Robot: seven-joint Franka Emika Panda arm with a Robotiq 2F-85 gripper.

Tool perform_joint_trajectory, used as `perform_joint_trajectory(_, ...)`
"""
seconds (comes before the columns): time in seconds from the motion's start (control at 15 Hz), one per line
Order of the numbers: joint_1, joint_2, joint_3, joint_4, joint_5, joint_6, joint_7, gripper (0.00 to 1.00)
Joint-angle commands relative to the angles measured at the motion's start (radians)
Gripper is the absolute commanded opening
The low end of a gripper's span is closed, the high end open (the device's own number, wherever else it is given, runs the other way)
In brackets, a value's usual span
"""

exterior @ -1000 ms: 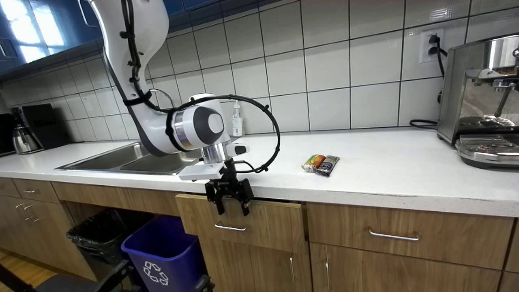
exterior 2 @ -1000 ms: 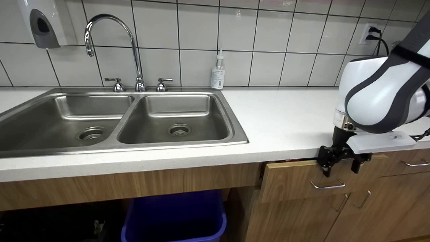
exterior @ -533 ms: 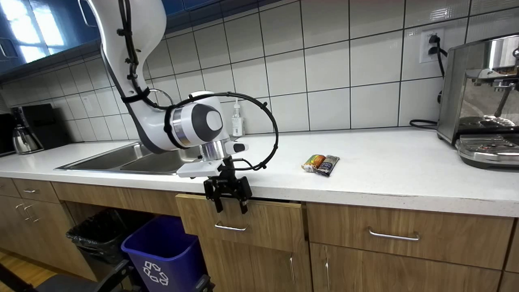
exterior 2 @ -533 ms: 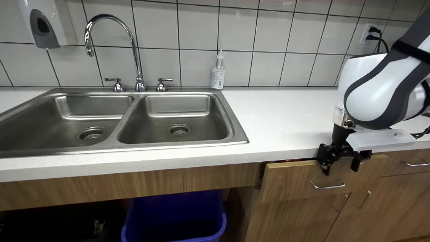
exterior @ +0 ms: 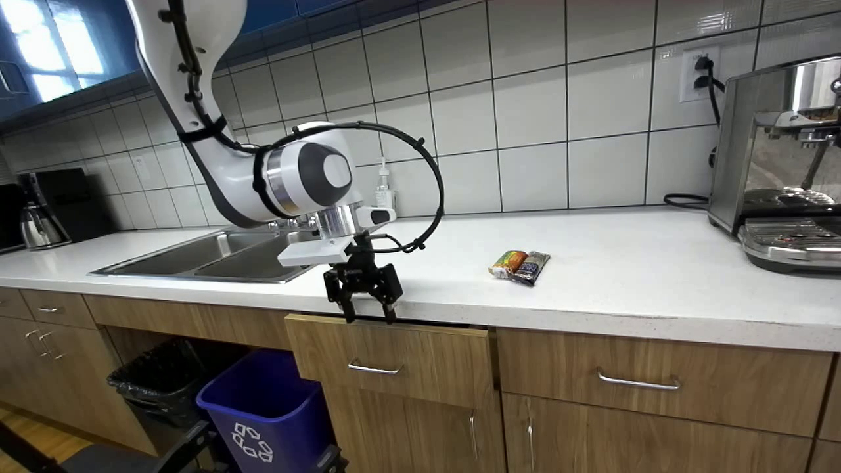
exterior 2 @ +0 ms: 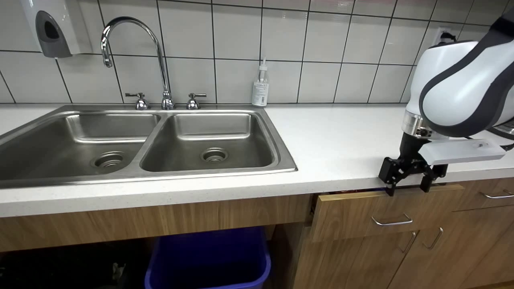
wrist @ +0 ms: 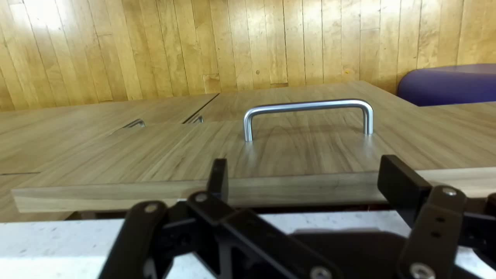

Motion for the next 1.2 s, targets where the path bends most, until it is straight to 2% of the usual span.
perform_joint_trajectory(0.0,-0.001,-0.107,0.006,-0.041,0.000,-0.023,-0.021,1.00)
perform_joint_trajectory(0.67,-0.012,-0.230,0.028,-0.073,-0.017,-0.014,-0.018,1.00)
perform_joint_trajectory(0.73,-0.016,-0.181,0.029,-0.045,-0.006,-0.003,-0.006,1.00)
perform_joint_trajectory(1.13,-0.015,-0.175,0.029,-0.046,-0.006,-0.002,-0.005,1.00)
